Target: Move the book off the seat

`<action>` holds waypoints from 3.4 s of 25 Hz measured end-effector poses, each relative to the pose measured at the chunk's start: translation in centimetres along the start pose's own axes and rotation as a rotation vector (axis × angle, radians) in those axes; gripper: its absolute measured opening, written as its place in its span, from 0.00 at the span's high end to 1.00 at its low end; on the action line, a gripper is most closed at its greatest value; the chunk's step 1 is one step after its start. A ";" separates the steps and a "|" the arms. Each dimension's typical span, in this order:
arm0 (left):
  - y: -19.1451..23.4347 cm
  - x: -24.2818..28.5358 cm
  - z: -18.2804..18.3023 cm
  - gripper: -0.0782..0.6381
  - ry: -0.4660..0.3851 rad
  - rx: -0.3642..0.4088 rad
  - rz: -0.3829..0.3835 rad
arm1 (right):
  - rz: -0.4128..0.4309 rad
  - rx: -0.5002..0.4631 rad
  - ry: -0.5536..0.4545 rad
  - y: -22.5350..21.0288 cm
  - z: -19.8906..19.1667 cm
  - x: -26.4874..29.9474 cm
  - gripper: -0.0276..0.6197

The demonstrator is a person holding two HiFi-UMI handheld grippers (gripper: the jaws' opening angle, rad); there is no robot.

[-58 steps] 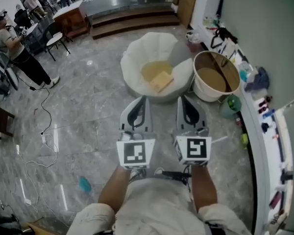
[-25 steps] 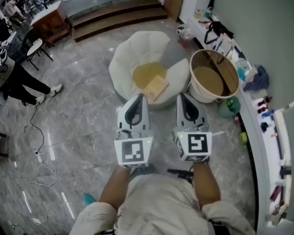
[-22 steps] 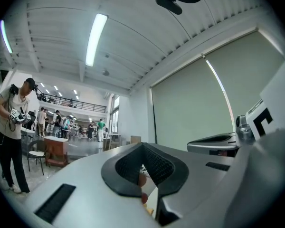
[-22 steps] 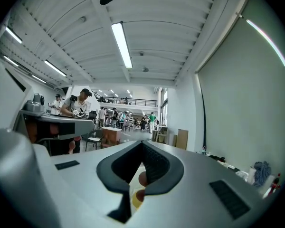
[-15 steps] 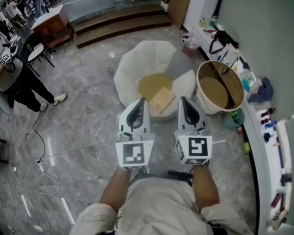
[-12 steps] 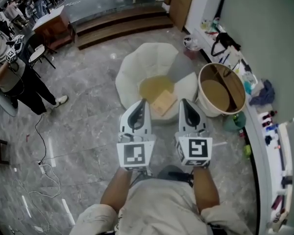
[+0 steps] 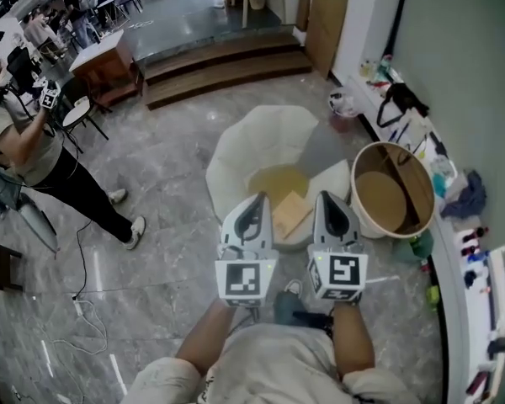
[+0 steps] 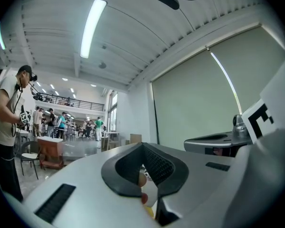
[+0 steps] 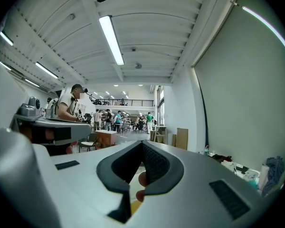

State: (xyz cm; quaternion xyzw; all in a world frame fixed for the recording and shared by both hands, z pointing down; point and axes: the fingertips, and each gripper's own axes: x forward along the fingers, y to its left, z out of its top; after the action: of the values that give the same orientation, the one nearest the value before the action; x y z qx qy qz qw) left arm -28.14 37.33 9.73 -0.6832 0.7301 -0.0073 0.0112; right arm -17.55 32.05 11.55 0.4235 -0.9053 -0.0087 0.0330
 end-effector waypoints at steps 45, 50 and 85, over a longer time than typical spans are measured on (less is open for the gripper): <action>5.7 31.6 -17.6 0.89 0.335 -0.025 -0.335 | -0.319 0.143 0.329 -11.3 -15.3 24.7 0.95; 6.0 33.6 -22.2 0.89 0.394 -0.024 -0.386 | -0.380 0.165 0.394 -11.7 -19.4 25.9 0.95; 0.1 28.7 -80.5 0.59 1.123 0.018 -0.562 | -0.474 0.638 0.972 -7.5 -76.6 21.7 0.73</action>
State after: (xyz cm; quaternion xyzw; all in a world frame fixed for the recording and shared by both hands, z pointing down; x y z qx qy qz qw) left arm -32.24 8.31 89.96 -0.7411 0.4170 -0.3737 -0.3705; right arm -20.57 11.52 88.75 0.5572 -0.6264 0.4483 0.3101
